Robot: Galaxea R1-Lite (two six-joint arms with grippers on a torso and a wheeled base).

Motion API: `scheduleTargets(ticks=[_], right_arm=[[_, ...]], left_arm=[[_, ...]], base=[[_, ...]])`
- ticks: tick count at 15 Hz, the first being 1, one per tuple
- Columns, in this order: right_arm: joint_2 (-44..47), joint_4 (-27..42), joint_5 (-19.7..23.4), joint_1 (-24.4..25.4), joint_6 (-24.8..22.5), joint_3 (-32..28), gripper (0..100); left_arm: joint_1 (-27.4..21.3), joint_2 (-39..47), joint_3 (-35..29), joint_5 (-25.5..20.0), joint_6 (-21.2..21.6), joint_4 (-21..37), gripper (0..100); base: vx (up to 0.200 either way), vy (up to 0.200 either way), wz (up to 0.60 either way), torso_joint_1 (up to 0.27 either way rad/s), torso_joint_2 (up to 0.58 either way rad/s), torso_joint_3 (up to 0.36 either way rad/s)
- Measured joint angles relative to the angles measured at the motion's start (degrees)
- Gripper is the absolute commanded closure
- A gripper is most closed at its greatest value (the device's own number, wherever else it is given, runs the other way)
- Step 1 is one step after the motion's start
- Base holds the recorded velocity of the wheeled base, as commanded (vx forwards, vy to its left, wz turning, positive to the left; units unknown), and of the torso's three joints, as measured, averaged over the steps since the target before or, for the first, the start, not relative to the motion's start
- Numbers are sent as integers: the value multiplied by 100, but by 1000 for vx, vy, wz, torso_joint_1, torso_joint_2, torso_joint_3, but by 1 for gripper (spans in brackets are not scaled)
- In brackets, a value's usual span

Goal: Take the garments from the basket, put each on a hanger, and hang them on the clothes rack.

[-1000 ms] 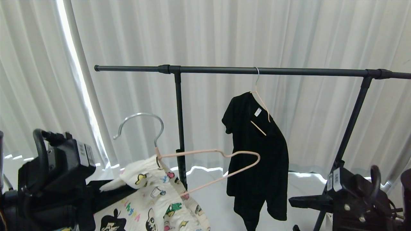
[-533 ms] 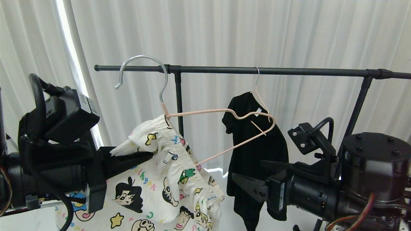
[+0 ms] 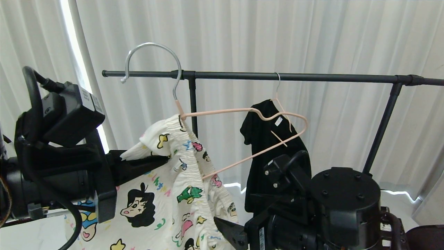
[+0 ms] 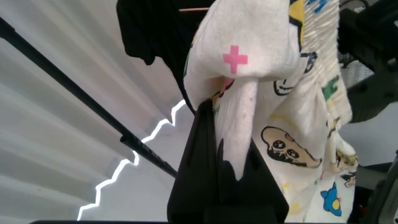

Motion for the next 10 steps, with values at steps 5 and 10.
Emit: scheduleTargets(ticks=[5,10], right_arm=[[193,15,-241,77,-18,13,0],[226,156,-477,77,-18,37,0]], left_arm=[[2,9,-222,2,-2,0,100],[212,-35,-282,0,-156,2,100]], base=[[0,0,0,0,0,0],[0,0,0,0,0,0]])
